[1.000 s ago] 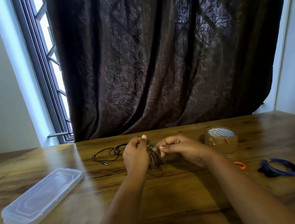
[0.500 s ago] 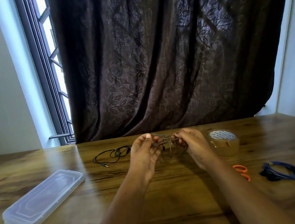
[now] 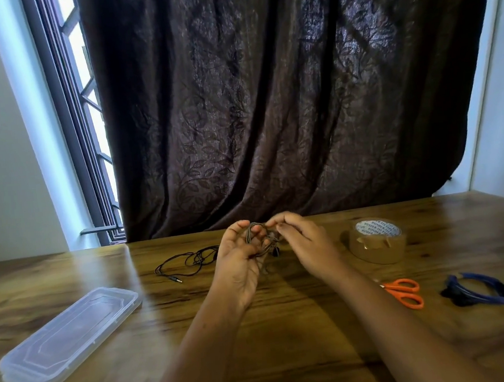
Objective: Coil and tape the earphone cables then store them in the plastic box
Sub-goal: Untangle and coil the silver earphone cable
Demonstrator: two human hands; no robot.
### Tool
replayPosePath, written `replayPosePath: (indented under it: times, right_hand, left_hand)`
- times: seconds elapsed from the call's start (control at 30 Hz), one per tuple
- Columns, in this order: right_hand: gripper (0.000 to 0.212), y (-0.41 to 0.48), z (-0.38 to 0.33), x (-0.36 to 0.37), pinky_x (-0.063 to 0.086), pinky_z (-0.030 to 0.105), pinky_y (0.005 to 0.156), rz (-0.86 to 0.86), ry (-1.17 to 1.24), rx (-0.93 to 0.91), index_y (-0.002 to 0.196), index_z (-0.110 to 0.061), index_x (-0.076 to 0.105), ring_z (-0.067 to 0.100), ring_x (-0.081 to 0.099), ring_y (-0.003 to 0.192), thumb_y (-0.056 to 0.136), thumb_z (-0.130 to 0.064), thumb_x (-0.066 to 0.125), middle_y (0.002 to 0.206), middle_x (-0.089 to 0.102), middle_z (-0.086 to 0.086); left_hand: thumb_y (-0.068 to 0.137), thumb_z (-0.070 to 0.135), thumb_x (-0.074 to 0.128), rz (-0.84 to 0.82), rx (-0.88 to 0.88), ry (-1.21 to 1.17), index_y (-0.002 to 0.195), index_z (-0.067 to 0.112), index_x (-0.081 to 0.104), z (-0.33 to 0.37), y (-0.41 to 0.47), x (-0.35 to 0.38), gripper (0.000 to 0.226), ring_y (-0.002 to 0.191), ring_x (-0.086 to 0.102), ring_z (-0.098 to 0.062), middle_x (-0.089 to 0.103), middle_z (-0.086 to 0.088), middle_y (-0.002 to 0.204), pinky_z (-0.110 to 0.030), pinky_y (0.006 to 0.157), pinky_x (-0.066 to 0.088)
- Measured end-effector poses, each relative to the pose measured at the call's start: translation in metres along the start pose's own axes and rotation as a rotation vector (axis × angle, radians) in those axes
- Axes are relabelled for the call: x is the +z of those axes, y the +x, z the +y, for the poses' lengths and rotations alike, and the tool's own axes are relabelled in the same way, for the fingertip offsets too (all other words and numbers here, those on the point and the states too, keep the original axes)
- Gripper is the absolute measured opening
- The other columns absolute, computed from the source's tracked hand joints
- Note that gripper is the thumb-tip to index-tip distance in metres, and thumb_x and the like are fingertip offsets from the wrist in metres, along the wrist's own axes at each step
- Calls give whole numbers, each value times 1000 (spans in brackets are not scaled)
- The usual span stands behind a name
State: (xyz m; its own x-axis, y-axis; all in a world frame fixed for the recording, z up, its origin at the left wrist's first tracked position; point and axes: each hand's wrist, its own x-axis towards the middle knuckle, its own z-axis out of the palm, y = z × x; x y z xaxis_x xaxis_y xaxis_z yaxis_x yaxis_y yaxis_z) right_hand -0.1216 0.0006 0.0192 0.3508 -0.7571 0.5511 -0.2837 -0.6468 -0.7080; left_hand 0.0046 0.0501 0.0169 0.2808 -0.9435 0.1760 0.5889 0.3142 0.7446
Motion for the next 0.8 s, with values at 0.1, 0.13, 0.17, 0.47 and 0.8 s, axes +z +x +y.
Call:
replayPosePath:
  times: [0.1,0.13,0.17,0.47,0.8]
  right_hand:
    - [21,-1,-7,2,52,41,82,-83,-15,75,102,-29,65,12,63,90,93,-44,53,94,69,-5]
    - [22,-1,-8,3,52,38,79,-94,-44,108,103,-23,66,17,64,88,92,-40,57,94,69,2]
    - [21,0,-8,4,50,35,75,-101,-57,145,102,-18,67,20,64,87,91,-35,60,93,68,8]
    - [13,4,-8,1,50,22,63,-46,417,314,89,-11,66,14,60,74,83,0,63,76,61,5]
    - [34,-3,-11,8,49,19,65,-243,352,359,99,-9,64,7,58,74,73,-23,81,80,60,-4]
  left_hand:
    - [89,-20,34,-22,3,9,99,10,53,1,0,1,36,72,68,-14,65,-8,86,-22,58,56]
    - [89,-20,34,-29,2,23,98,10,53,1,0,0,37,71,68,-14,66,-7,86,-22,58,56]
    - [88,-21,34,-34,1,54,97,11,53,-1,0,0,38,71,68,-14,66,-6,85,-23,58,56]
    - [94,-5,45,127,81,504,98,18,54,-9,0,-8,24,69,58,-13,64,-4,94,-23,49,46]
    - [95,9,48,116,-61,540,101,8,62,-9,-1,-9,15,81,66,-25,69,-13,93,-34,68,54]
